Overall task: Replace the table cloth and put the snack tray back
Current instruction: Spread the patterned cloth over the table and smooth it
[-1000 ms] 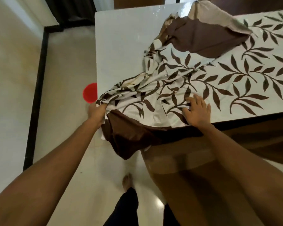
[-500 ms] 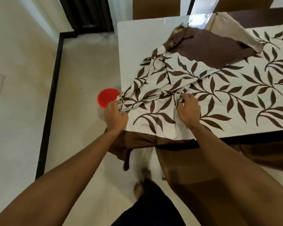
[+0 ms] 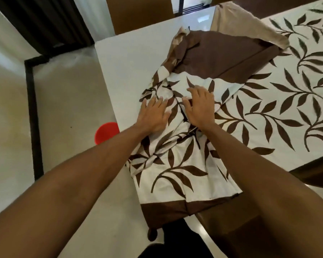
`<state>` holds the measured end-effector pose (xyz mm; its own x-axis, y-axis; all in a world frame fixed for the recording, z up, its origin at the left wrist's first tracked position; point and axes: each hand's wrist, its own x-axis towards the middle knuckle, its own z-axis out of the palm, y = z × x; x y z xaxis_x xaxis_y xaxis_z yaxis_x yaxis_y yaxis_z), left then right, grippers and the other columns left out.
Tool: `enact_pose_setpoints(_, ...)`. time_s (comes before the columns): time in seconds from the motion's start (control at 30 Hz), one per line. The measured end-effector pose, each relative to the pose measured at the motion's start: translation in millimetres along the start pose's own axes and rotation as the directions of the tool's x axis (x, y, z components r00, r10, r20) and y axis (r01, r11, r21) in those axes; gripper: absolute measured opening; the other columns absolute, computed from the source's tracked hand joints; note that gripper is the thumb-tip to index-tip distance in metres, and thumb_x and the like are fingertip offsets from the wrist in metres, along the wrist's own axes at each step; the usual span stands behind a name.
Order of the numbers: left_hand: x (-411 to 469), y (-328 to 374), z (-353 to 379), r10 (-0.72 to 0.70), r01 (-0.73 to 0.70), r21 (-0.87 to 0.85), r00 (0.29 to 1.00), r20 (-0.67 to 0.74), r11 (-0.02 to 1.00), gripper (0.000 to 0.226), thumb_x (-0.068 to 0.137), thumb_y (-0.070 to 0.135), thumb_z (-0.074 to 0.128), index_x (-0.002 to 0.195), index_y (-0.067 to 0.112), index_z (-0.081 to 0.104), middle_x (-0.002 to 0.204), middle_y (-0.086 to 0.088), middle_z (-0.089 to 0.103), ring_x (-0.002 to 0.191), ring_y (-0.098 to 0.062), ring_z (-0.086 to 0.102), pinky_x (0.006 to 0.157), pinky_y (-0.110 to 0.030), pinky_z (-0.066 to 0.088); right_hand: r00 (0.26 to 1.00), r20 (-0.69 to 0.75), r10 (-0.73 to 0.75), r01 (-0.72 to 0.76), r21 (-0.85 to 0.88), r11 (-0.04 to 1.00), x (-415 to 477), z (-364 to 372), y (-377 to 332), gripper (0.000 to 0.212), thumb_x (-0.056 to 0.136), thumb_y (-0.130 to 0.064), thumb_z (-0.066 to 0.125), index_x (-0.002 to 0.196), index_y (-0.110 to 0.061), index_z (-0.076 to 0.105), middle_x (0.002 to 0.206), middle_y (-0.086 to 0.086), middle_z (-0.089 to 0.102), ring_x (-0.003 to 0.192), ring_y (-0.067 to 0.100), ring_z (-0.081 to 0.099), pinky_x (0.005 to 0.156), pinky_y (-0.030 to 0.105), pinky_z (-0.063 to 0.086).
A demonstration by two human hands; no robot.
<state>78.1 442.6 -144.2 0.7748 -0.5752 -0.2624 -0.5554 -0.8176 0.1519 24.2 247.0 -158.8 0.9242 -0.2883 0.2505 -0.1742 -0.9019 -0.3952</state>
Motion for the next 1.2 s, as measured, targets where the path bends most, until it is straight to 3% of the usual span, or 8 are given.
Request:
enact_pose_setpoints(0.13,19.9,-61.4,-9.5,-0.157,0.155,0.082,0.988,0.017,0.985,0.066,0.102,0.053,0.023,0.158,0.017,0.016,0.165,-0.007,0.018,0.149,-0.034,0.019,0.119,-0.056,0.013,0.996,0.059,0.06,-0.057,-0.038,0.998,34.3,19.9,-17.6,0.053,0.102,-0.054,0.034,0.134,-0.018,0.057,0.142,0.009,0.054,0.136,0.031,0.045,0.116,0.062,0.025)
enact_pose_setpoints(0.37,-0.3,-153.5,-47.7,-0.528,0.505,0.21,0.846,0.07,0.837,0.059,0.099,0.048,0.026,0.134,0.014,0.057,0.145,-0.014,0.05,0.138,-0.034,0.036,0.114,-0.063,0.017,0.999,0.033,0.008,-0.006,-0.055,0.998,87.2,42.6,-52.0,0.051,0.102,-0.053,0.036,0.128,-0.017,0.061,0.134,0.011,0.059,0.13,0.033,0.05,0.109,0.058,0.034)
enact_pose_setpoints(0.6,41.7,-182.8,-61.1,-0.052,0.083,0.091,0.951,-0.304,0.992,0.025,0.082,0.033,0.05,0.087,0.012,0.062,0.092,-0.009,0.061,0.09,-0.031,0.055,0.075,-0.041,0.037,0.985,0.139,0.102,-0.097,-0.041,0.994,129.1,88.9,-108.5,0.052,0.102,-0.052,0.036,0.135,-0.017,0.057,0.142,0.011,0.055,0.134,0.033,0.047,0.113,0.059,0.03)
enact_pose_setpoints(0.67,74.3,-183.7,-66.1,0.114,-0.107,0.041,0.94,-0.322,0.993,0.029,0.084,0.032,0.049,0.099,0.011,0.063,0.104,-0.009,0.062,0.1,-0.032,0.057,0.075,-0.042,0.041,0.98,0.153,0.131,-0.124,-0.054,0.991,133.4,103.4,-123.8,0.051,0.101,-0.054,0.037,0.129,-0.018,0.06,0.133,0.007,0.059,0.126,0.031,0.052,0.111,0.056,0.032)
enact_pose_setpoints(0.8,128.0,-199.5,-63.0,0.281,-0.279,0.054,0.959,-0.04,0.959,0.061,0.1,0.046,0.021,0.153,0.019,0.035,0.161,-0.007,0.032,0.148,-0.026,0.027,0.114,-0.047,0.034,0.996,0.062,0.063,-0.062,-0.02,0.998,136.0,125.3,-146.6,0.042,0.102,-0.047,0.041,0.114,-0.017,0.067,0.118,0.006,0.064,0.109,0.03,0.057,0.098,0.043,0.042)
enact_pose_setpoints(0.9,144.2,-223.6,-59.7,0.215,-0.217,0.084,0.976,0.039,0.973,0.057,0.104,0.05,0.017,0.158,0.031,0.015,0.167,-0.004,0.011,0.153,-0.026,0.012,0.119,-0.051,0.022,0.995,0.048,0.083,-0.084,0.016,0.996,142.6,122.7,-155.6,0.035,0.102,-0.042,0.046,0.116,-0.016,0.067,0.116,0.007,0.065,0.105,0.029,0.058,0.092,0.04,0.044)
enact_pose_setpoints(1.03,142.9,-267.2,-75.6,-0.017,0.017,0.019,1.0,-0.002,1.0,0.062,0.102,0.055,0.021,0.159,0.029,0.017,0.167,-0.008,0.011,0.151,-0.031,0.014,0.118,-0.054,0.019,0.991,-0.013,0.136,-0.137,-0.01,0.991,156.1,119.8,-156.5,0.041,0.101,-0.044,0.046,0.125,-0.018,0.065,0.125,0.007,0.062,0.113,0.025,0.056,0.093,0.039,0.044)
enact_pose_setpoints(1.2,129.1,-296.0,-99.3,-0.164,0.178,0.136,0.98,-0.108,0.975,0.065,0.098,0.058,0.026,0.135,0.013,0.054,0.138,-0.016,0.055,0.127,-0.036,0.045,0.101,-0.054,0.034,0.962,0.07,0.264,-0.258,-0.085,0.962,190.6,136.5,-170.4,0.047,0.1,-0.052,0.04,0.13,-0.022,0.06,0.145,0.009,0.051,0.136,0.029,0.044,0.112,0.051,0.034)
